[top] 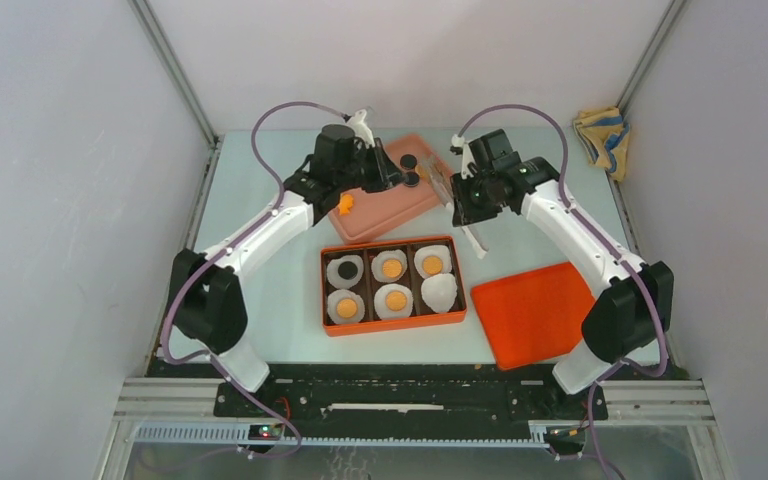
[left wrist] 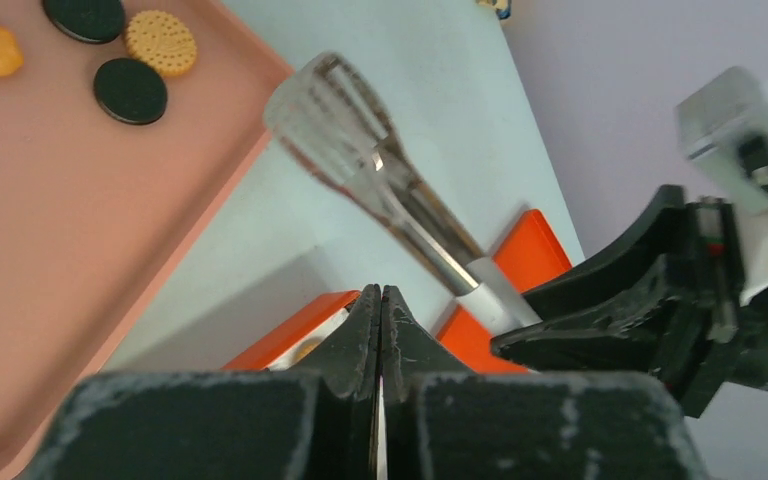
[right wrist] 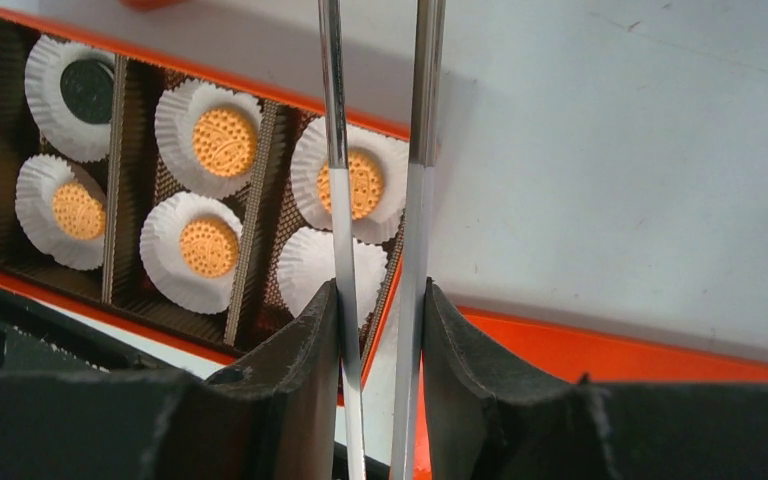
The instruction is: Pack the cookies
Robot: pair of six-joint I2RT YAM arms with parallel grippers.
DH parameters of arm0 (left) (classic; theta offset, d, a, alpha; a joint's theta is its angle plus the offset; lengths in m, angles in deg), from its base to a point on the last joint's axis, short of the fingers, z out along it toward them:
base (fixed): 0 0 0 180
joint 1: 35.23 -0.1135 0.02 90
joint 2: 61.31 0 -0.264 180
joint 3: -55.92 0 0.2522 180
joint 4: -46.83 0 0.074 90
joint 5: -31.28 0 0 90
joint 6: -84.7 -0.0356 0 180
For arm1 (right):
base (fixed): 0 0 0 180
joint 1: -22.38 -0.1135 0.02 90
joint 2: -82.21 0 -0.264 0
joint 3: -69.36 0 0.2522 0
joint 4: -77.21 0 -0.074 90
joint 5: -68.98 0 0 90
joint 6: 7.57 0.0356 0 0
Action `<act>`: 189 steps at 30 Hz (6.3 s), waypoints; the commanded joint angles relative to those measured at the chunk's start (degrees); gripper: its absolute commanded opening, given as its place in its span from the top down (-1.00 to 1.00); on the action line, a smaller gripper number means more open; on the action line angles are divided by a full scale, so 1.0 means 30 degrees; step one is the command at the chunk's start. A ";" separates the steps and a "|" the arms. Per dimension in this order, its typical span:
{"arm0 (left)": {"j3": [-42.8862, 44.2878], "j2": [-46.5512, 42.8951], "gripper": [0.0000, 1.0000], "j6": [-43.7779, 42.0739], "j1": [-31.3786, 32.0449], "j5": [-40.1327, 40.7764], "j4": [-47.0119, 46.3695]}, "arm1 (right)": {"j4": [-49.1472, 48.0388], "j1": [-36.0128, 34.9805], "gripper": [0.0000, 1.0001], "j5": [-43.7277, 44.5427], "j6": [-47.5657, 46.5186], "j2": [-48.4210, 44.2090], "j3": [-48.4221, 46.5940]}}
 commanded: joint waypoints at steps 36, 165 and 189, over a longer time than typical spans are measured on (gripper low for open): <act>-0.1284 -0.8576 0.92 -0.2399 0.0376 0.7538 0.3789 | -0.2374 -0.3358 0.50 0.5314 -0.0611 0.1322 -0.2271; -0.5799 -1.0807 0.99 -0.1770 0.0622 0.6721 0.3676 | -0.1363 0.1782 0.86 0.6302 0.5600 -0.5571 0.4354; -0.6075 -0.9306 1.00 -0.1682 0.0611 0.7234 0.3362 | 0.4996 0.8717 -0.03 0.3366 0.3038 1.6482 -1.3921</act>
